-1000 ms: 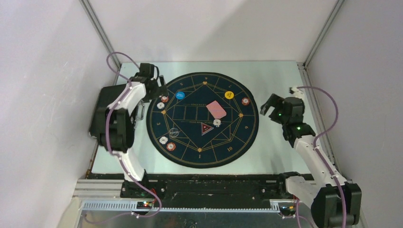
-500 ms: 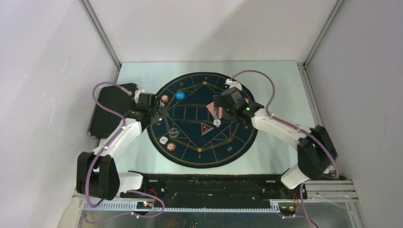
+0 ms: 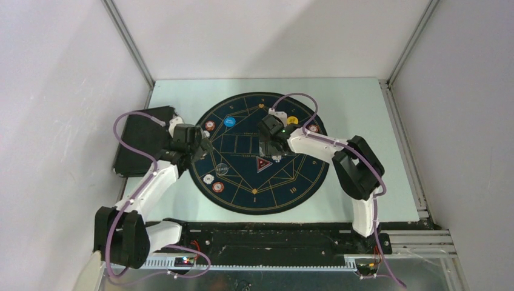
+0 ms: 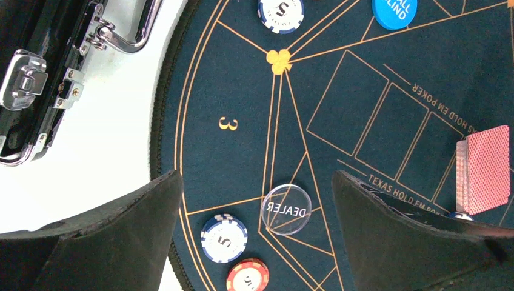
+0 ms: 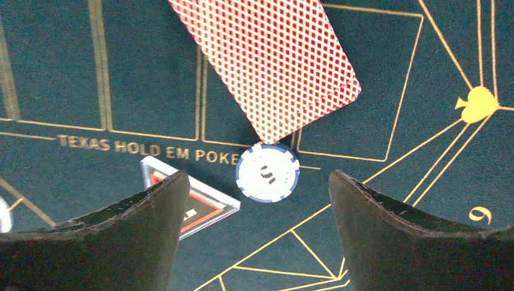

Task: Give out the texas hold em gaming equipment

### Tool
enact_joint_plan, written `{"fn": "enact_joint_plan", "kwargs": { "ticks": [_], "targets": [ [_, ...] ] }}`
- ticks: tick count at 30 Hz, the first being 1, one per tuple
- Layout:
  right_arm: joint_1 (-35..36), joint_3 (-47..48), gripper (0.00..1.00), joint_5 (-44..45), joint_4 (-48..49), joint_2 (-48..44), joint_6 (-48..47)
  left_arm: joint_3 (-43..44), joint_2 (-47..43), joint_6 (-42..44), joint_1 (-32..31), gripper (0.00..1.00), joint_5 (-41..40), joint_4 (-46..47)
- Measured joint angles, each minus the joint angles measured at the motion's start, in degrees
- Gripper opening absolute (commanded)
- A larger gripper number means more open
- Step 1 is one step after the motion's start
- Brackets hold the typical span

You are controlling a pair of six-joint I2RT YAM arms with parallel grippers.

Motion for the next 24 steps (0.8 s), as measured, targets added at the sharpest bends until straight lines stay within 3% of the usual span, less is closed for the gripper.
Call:
{"fn": "enact_joint_plan", "kwargs": {
  "ticks": [16,24],
  "targets": [
    [-0.15,-0.11,0.65,1.11,-0.70,4.81,2.05,-0.98,-1.07,-0.04,0.00,1.00,1.53,1.95],
    [-0.07,-0.39,0.59,1.40,-0.02,4.81,2.38,-0.98,-1.11,-0.09,0.00,1.00,2.99,2.25]
  ]
}}
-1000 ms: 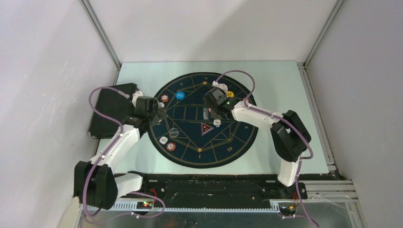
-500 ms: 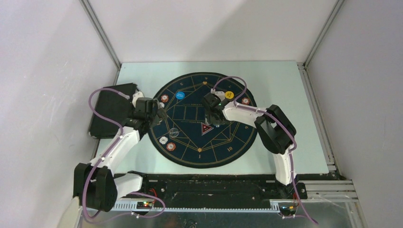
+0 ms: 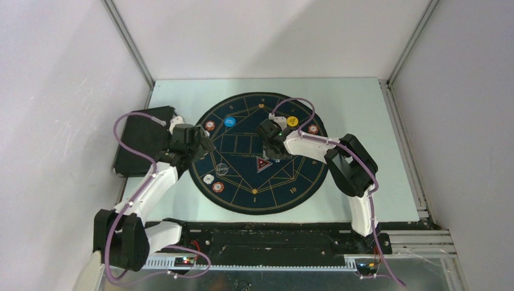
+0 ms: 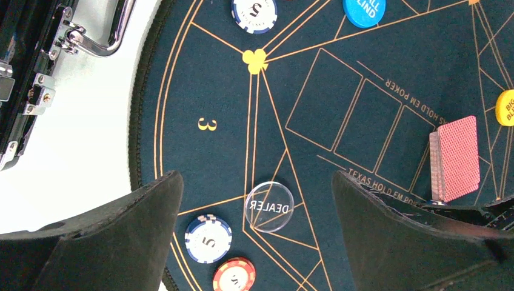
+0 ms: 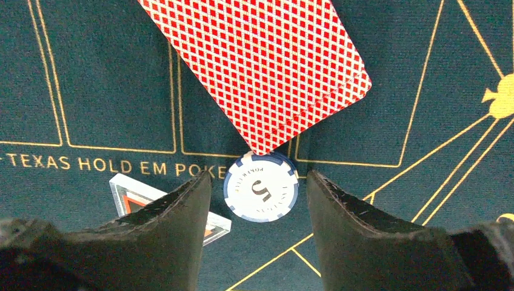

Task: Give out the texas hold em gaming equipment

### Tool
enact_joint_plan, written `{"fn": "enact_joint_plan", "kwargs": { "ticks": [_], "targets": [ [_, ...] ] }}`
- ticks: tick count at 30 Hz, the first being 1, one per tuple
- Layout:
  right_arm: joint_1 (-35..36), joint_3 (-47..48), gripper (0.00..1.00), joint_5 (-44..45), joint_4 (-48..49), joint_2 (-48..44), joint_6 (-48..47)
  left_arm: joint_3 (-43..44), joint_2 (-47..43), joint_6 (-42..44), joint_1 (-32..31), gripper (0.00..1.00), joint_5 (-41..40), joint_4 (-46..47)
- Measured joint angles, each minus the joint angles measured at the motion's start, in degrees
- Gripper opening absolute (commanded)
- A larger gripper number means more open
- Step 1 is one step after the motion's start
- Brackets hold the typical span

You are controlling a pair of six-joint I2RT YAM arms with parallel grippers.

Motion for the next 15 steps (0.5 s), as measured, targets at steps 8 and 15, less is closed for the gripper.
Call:
{"fn": "enact_joint_plan", "kwargs": {
  "ticks": [8,15],
  "targets": [
    [0.00,-1.05,0.37,0.66,1.86,-0.15,0.35,0.00,-1.70,-0.42,0.00,1.00,0.66,0.00],
    [0.00,-2.67,0.02,1.07,3.54,-1.14,0.42,-0.39,-2.67,-0.46,0.00,1.00,0.87,0.09]
  ]
}}
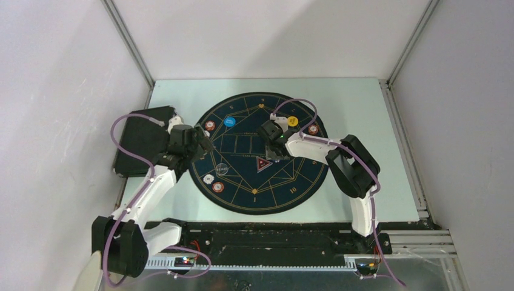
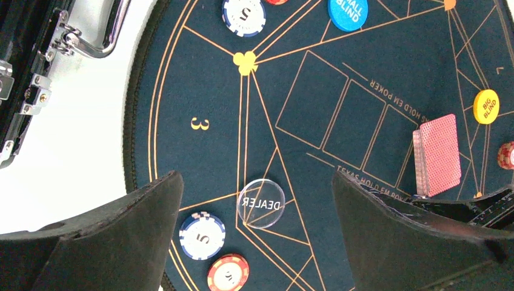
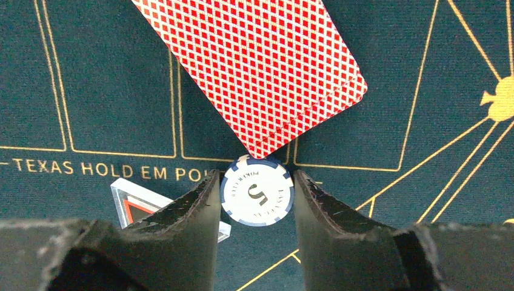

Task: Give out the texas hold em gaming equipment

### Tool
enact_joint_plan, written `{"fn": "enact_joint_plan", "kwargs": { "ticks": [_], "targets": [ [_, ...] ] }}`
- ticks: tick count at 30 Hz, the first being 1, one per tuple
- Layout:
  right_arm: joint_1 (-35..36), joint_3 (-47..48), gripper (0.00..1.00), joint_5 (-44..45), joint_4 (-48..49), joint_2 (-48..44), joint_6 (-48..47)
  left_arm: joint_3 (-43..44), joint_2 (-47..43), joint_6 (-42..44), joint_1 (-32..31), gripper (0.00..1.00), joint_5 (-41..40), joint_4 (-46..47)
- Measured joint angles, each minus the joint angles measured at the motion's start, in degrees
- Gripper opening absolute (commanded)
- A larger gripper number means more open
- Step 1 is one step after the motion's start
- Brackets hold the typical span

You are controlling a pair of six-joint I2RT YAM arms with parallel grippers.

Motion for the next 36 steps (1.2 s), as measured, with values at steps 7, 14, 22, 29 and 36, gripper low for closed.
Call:
{"fn": "enact_joint_plan", "kwargs": {
  "ticks": [7,14,22,29,36],
  "targets": [
    [0.11,-1.75,0.00,0.92,1.09,-1.51,-1.07,-0.26,-0.24,-0.07,0.00,1.00,0.74,-0.07],
    [-0.13,-2.93,0.00,2.91,-1.64,-4.85,-3.37,-0.26,-0.46,-0.11,0.00,1.00,1.07,-0.09],
    [-2.71,-3.32,0.00,3.15,-2.12,-8.35,-4.81,-0.28,-0.81,-0.11,0.00,1.00,1.09,-0.07],
    [-9.73,-6.19,0.00,1.70,-1.99,-9.09,-5.66,-0.28,-0.81,-0.11,0.00,1.00,1.09,-0.07],
    [-19.17,-6.99,0.00,1.01,-0.81,-9.09,-7.17,-0.28,-0.81,-0.09,0.00,1.00,1.09,-0.07]
  ]
}}
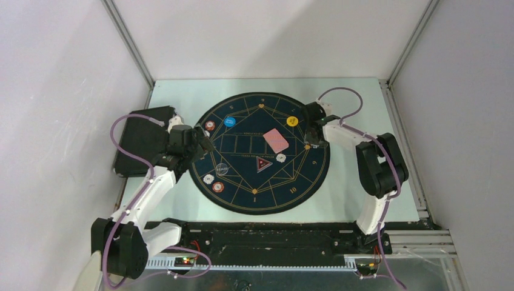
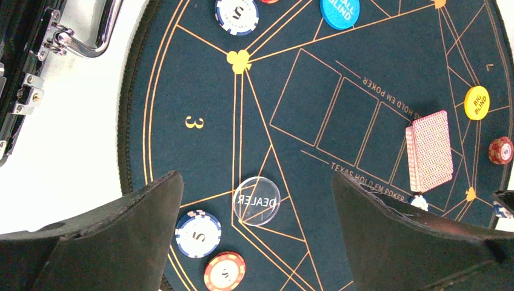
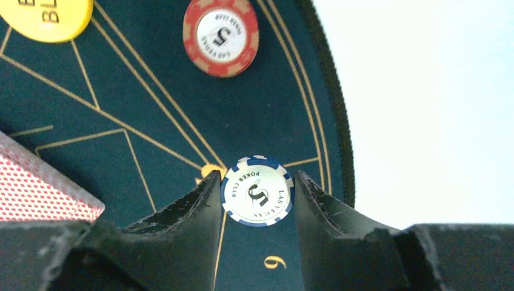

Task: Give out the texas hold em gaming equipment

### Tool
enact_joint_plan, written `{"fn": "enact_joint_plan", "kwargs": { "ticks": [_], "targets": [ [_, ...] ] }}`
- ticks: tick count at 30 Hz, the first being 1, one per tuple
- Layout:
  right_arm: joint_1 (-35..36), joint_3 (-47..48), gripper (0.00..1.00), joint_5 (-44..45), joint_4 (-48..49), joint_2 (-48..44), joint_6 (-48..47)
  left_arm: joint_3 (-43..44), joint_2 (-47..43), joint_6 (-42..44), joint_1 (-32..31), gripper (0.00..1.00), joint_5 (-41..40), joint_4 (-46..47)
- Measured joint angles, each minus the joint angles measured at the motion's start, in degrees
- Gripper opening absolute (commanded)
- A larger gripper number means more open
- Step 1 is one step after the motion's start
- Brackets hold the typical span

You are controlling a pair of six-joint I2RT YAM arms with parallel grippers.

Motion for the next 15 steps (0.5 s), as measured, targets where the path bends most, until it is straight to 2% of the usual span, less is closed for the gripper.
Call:
{"fn": "enact_joint_plan", "kwargs": {
  "ticks": [15],
  "targets": [
    [-3.96,0.02,0.00,-2.21,6.56,2.36,-3.28,0.00,0.52,0.09,0.00,1.00,0.02,0.22]
  ]
}}
